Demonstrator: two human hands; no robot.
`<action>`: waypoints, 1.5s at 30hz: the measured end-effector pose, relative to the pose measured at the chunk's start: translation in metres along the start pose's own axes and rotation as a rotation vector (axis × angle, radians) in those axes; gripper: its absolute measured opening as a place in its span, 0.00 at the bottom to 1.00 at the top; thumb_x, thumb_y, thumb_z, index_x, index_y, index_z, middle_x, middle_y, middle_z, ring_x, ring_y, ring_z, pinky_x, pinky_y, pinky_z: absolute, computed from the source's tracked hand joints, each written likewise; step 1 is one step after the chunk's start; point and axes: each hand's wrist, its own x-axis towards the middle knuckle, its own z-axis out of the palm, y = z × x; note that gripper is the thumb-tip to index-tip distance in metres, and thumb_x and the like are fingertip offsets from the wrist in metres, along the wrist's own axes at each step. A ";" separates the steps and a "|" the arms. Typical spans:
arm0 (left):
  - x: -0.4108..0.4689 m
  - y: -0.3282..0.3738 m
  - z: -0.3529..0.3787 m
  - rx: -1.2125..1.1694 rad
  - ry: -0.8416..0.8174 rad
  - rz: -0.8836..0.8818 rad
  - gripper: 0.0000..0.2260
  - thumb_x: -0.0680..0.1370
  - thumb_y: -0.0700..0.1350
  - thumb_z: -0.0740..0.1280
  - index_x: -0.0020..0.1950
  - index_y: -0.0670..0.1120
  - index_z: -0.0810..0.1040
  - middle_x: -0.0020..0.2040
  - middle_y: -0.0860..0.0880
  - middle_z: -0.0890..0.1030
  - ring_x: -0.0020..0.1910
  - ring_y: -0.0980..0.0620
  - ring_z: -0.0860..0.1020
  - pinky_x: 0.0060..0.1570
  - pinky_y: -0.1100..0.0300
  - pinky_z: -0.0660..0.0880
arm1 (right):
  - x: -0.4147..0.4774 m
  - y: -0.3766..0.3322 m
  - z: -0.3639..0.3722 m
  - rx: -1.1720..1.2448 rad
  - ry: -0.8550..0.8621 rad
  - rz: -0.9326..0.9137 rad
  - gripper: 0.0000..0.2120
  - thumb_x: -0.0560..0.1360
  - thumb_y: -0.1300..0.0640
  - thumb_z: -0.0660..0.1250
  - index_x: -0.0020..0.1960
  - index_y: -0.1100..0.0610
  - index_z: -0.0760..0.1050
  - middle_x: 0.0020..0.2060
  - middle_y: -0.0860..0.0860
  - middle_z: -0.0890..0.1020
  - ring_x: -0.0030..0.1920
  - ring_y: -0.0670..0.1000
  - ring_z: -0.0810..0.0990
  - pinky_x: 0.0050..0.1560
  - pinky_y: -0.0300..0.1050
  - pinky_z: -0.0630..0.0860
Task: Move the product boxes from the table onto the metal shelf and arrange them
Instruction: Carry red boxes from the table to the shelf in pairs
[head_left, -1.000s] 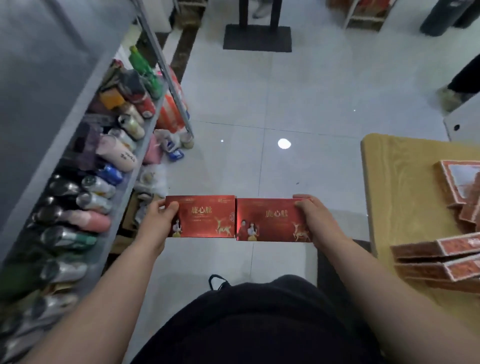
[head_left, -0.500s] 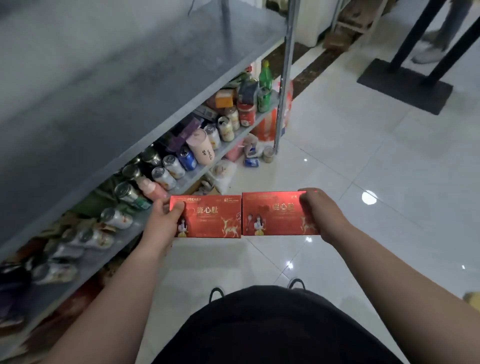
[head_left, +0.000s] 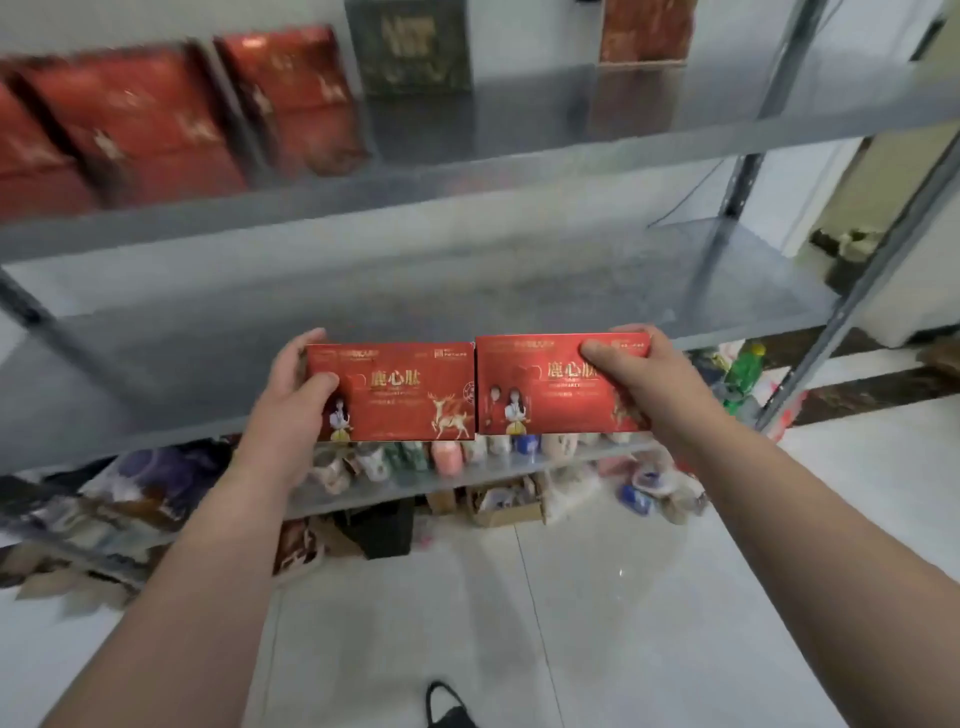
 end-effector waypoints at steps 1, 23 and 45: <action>0.008 0.015 -0.011 -0.034 0.026 0.028 0.20 0.82 0.39 0.60 0.64 0.64 0.74 0.55 0.59 0.80 0.51 0.56 0.80 0.51 0.54 0.78 | 0.010 -0.019 0.012 -0.009 -0.015 -0.054 0.30 0.63 0.41 0.81 0.59 0.51 0.76 0.49 0.53 0.85 0.41 0.50 0.87 0.37 0.47 0.83; 0.174 0.156 -0.120 -0.082 0.147 0.414 0.23 0.78 0.37 0.67 0.54 0.69 0.73 0.55 0.52 0.81 0.50 0.48 0.81 0.56 0.45 0.78 | 0.130 -0.223 0.169 0.041 0.030 -0.456 0.19 0.72 0.50 0.78 0.59 0.45 0.75 0.51 0.50 0.83 0.44 0.54 0.86 0.41 0.50 0.83; 0.262 0.176 -0.041 1.089 0.278 0.922 0.28 0.71 0.43 0.75 0.70 0.44 0.71 0.67 0.44 0.69 0.69 0.42 0.64 0.64 0.45 0.74 | 0.283 -0.288 0.192 -0.518 -0.278 -0.587 0.13 0.79 0.58 0.69 0.58 0.43 0.84 0.53 0.42 0.83 0.53 0.42 0.82 0.56 0.39 0.79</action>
